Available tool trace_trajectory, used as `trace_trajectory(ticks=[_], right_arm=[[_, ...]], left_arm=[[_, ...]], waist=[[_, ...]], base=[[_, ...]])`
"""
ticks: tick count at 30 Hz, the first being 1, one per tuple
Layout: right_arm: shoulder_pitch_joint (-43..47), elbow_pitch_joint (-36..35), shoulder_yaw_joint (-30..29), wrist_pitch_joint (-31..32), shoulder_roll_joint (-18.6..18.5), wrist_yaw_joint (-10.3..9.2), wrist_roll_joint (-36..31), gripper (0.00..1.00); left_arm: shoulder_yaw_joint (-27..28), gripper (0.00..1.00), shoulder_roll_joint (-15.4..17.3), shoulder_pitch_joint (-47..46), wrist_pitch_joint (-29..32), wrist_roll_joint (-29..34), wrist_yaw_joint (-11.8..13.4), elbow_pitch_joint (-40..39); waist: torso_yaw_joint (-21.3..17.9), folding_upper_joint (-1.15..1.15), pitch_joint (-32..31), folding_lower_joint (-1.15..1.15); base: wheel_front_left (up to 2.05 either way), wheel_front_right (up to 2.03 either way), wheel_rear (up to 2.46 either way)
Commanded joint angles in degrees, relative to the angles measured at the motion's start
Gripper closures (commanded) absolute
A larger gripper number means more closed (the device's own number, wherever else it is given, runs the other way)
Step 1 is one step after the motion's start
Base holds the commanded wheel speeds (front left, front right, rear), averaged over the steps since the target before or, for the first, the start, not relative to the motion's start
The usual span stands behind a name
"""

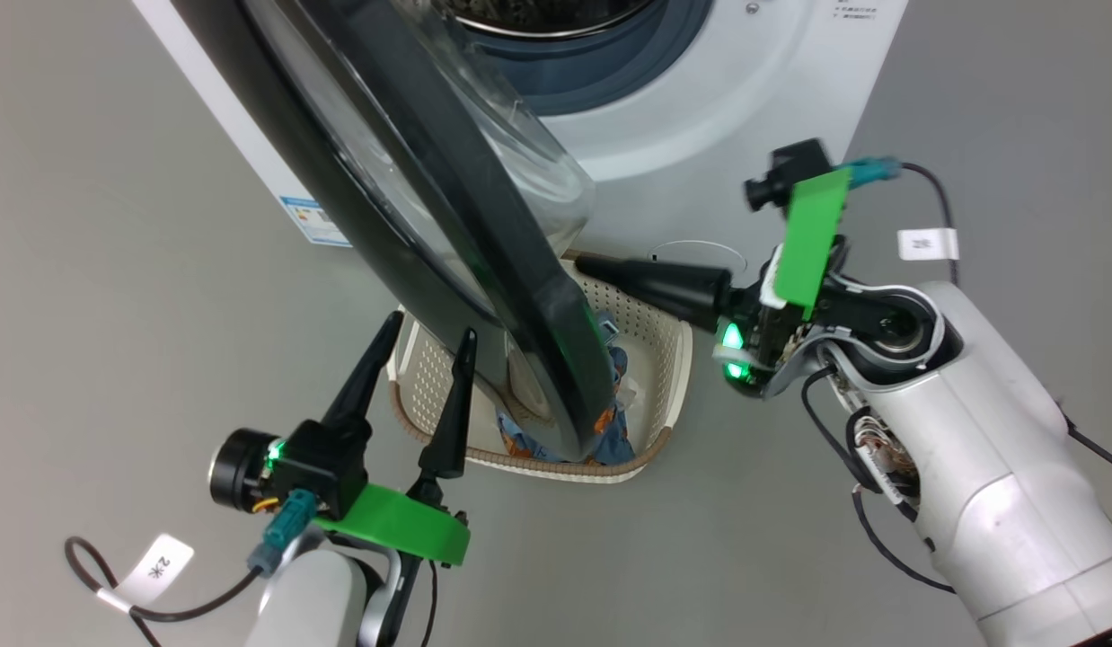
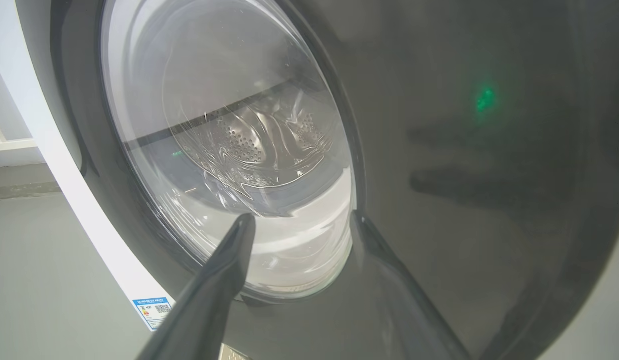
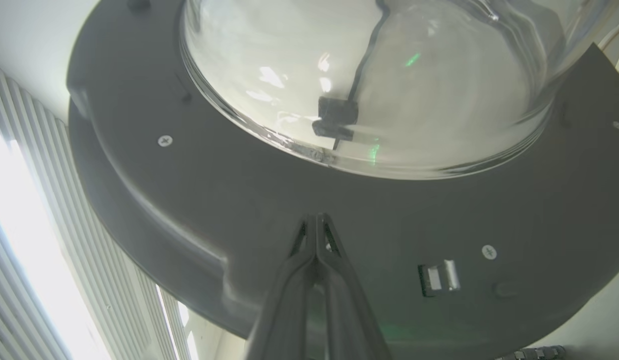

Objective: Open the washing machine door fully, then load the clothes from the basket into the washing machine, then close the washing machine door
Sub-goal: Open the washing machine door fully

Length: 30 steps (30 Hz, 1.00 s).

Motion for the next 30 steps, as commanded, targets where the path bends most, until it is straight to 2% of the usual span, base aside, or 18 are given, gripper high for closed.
trace_trajectory(ticks=[1,4,5,6,7,9,17,20,22,27,30], right_arm=[[1.0,-2.2,-0.6,-2.2,0.7,0.26,-0.2,1.00],[2.3,-5.4,-2.4,-7.7,-0.5,0.26,-2.1,1.00],[3.1,-6.8,-3.0,-9.4,-1.0,0.26,-2.7,0.88],[3.8,-8.4,-3.6,-11.7,-1.8,0.26,-4.2,0.55],[4.7,-9.9,-4.0,-14.1,-2.7,0.26,-6.0,0.00],[7.2,-12.9,-5.6,-18.3,-3.4,0.26,-7.5,0.00],[18.6,-22.0,-10.7,-38.6,-8.7,0.26,-21.5,0.00],[22.8,-22.4,-11.8,-46.4,-10.5,0.26,-28.7,0.00],[24.3,-22.3,-12.3,-48.8,-11.0,0.26,-31.0,0.00],[30.2,-20.9,-14.6,-58.9,-13.6,0.26,-45.4,0.00],[33.2,-20.5,-17.4,-62.1,-13.2,0.26,-53.4,0.00]], left_arm=[[2.2,0.00,1.0,0.0,-0.4,0.6,-0.1,-0.8],[2.6,0.00,1.0,0.1,-0.4,0.7,-0.1,-0.6],[2.7,0.00,1.0,0.1,-0.4,0.7,-0.1,-0.5],[2.9,0.00,1.0,0.2,-0.4,0.8,-0.1,-0.5],[3.0,0.00,1.0,0.3,-0.4,0.8,-0.2,-0.4],[3.4,0.00,1.0,0.5,-0.4,1.0,-0.3,-0.2],[5.2,0.00,1.0,1.7,-0.4,1.4,-1.0,0.7],[6.3,0.00,1.0,2.3,-0.4,1.7,-1.1,0.9],[6.7,0.00,1.0,2.6,-0.4,1.9,-1.2,1.0],[8.4,0.00,1.1,4.0,-0.4,2.6,-1.9,1.4],[9.2,0.00,1.1,4.8,-0.4,3.0,-2.3,1.4]], waist=[[-0.4,0.00,-0.3,0.00],[-1.0,0.00,-0.7,0.00],[-1.2,0.00,-0.9,0.00],[-1.4,0.00,-1.1,0.00],[-1.7,0.00,-1.3,0.00],[-2.2,0.00,-1.8,0.00],[-4.2,0.00,-4.2,0.00],[-5.1,0.00,-5.4,0.00],[-5.4,0.00,-5.9,0.00],[-6.6,0.00,-7.5,0.00],[-7.1,0.00,-8.3,0.00]], base=[[0.00,0.00,0.00],[0.00,0.00,0.00],[0.00,0.00,0.00],[0.00,0.00,0.00],[0.00,0.00,0.00],[0.00,0.00,0.00],[0.00,0.00,0.00],[0.00,0.00,0.00],[0.00,0.00,0.00],[0.00,0.00,0.00],[0.00,0.00,0.00]])
